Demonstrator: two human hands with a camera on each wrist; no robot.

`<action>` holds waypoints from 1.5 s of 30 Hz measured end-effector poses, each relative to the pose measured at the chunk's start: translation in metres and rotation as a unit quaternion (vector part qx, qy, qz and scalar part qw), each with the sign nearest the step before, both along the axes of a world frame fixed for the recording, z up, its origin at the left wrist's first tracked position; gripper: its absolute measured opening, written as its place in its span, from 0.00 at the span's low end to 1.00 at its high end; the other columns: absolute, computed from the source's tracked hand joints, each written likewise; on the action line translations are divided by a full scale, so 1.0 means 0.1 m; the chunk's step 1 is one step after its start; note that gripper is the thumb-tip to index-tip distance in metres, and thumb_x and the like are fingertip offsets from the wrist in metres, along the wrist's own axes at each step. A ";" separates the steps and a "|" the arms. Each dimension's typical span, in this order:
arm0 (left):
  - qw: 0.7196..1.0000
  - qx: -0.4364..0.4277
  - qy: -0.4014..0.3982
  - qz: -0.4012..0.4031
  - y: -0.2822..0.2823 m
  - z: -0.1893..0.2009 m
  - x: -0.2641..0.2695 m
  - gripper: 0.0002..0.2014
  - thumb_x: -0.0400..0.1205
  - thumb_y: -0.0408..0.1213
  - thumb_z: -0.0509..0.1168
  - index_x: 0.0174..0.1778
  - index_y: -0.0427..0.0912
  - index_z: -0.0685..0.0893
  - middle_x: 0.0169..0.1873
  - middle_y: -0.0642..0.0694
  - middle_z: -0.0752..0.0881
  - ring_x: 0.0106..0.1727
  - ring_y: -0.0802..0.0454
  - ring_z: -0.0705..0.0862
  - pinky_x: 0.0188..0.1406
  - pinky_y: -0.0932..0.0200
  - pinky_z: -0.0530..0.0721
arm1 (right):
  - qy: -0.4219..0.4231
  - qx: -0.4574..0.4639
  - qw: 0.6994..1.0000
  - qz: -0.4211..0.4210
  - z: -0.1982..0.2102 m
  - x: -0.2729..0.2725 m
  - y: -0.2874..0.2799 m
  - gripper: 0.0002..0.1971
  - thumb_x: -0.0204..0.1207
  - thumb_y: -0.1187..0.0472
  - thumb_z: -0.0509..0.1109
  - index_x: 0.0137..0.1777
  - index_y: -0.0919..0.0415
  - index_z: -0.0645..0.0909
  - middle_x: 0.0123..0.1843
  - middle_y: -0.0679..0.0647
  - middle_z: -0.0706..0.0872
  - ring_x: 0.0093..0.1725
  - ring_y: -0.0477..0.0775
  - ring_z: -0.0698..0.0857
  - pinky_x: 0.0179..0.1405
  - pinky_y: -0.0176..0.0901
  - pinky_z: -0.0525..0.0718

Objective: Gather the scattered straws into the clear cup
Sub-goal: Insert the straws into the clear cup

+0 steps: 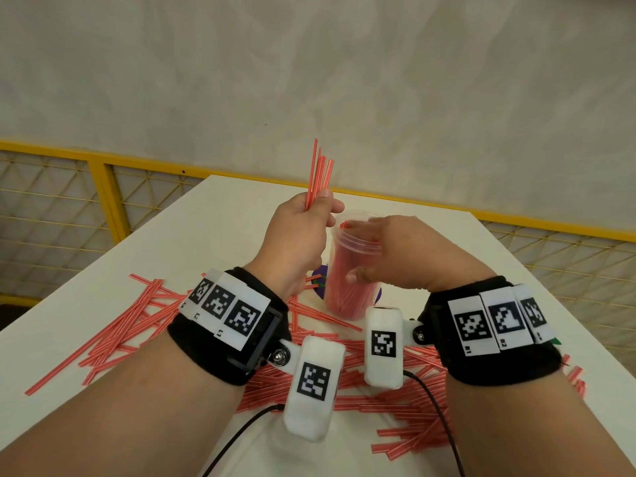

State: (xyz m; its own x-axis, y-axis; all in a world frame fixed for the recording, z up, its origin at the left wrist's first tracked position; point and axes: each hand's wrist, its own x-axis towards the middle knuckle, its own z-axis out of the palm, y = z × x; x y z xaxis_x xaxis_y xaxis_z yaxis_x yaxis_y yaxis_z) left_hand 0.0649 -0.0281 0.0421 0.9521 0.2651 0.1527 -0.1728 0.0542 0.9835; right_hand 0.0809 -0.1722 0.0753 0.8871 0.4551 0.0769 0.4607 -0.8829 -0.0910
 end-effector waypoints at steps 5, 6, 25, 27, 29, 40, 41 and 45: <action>1.000 0.002 0.003 -0.003 0.00 0.00 0.00 0.16 0.87 0.52 0.57 0.42 0.53 0.86 0.38 0.52 0.81 0.19 0.61 0.71 0.14 0.67 0.66 | -0.058 0.127 0.990 -0.027 0.11 -0.03 -0.09 0.21 0.61 0.46 0.83 0.56 0.45 0.88 0.57 0.44 0.89 0.56 0.48 0.84 0.61 0.47 0.78; 1.000 0.002 0.003 -0.002 0.00 0.00 0.00 0.16 0.87 0.52 0.57 0.42 0.52 0.86 0.38 0.52 0.81 0.19 0.61 0.71 0.14 0.67 0.66 | -0.042 0.111 0.992 -0.035 0.12 -0.05 -0.11 0.18 0.60 0.47 0.84 0.51 0.47 0.90 0.51 0.45 0.90 0.50 0.48 0.84 0.53 0.45 0.81; 0.981 -0.103 0.002 -0.163 -0.05 0.02 -0.07 0.24 0.85 0.58 0.54 0.39 0.42 0.83 0.23 0.52 0.73 0.20 0.59 0.62 0.14 0.69 0.58 | -0.111 0.356 0.928 -0.009 0.12 0.02 -0.12 0.06 0.79 0.54 0.72 0.54 0.48 0.86 0.36 0.37 0.85 0.39 0.36 0.86 0.36 0.22 0.76; 0.980 -0.096 0.004 -0.172 -0.06 0.02 -0.07 0.24 0.85 0.58 0.54 0.38 0.42 0.82 0.23 0.52 0.73 0.20 0.58 0.62 0.13 0.69 0.58 | -0.103 0.394 0.913 -0.005 0.11 0.03 -0.11 0.09 0.79 0.56 0.71 0.59 0.49 0.83 0.40 0.41 0.88 0.38 0.41 0.88 0.41 0.33 0.81; 0.980 -0.086 0.004 -0.179 -0.06 0.02 -0.08 0.24 0.85 0.59 0.55 0.37 0.42 0.82 0.23 0.51 0.73 0.20 0.58 0.63 0.13 0.69 0.60 | -0.096 0.429 0.898 -0.003 0.11 0.03 -0.08 0.12 0.79 0.57 0.71 0.62 0.50 0.82 0.42 0.44 0.89 0.35 0.42 0.88 0.41 0.38 0.83; 0.966 0.021 0.021 -0.257 -0.07 -0.01 -0.12 0.24 0.74 0.68 0.55 0.32 0.49 0.78 0.21 0.54 0.70 0.17 0.57 0.68 0.15 0.70 0.62 | -0.017 0.541 0.839 0.053 0.15 -0.05 0.00 0.10 0.80 0.62 0.70 0.59 0.54 0.82 0.27 0.48 0.85 0.25 0.47 0.84 0.31 0.43 0.87; 0.964 0.030 0.021 -0.262 -0.06 -0.01 -0.12 0.25 0.74 0.68 0.55 0.31 0.49 0.78 0.21 0.54 0.70 0.17 0.57 0.68 0.16 0.70 0.62 | -0.018 0.546 0.836 0.056 0.15 -0.06 0.01 0.07 0.80 0.61 0.70 0.56 0.55 0.81 0.27 0.49 0.85 0.25 0.48 0.84 0.30 0.43 0.87; 0.955 0.041 0.027 -0.294 -0.03 0.00 -0.13 0.25 0.71 0.70 0.55 0.31 0.49 0.77 0.21 0.54 0.68 0.17 0.58 0.64 0.17 0.70 0.60 | -0.027 0.545 0.835 0.067 0.16 -0.07 0.01 0.03 0.80 0.60 0.70 0.49 0.55 0.77 0.27 0.53 0.83 0.22 0.51 0.81 0.25 0.43 0.81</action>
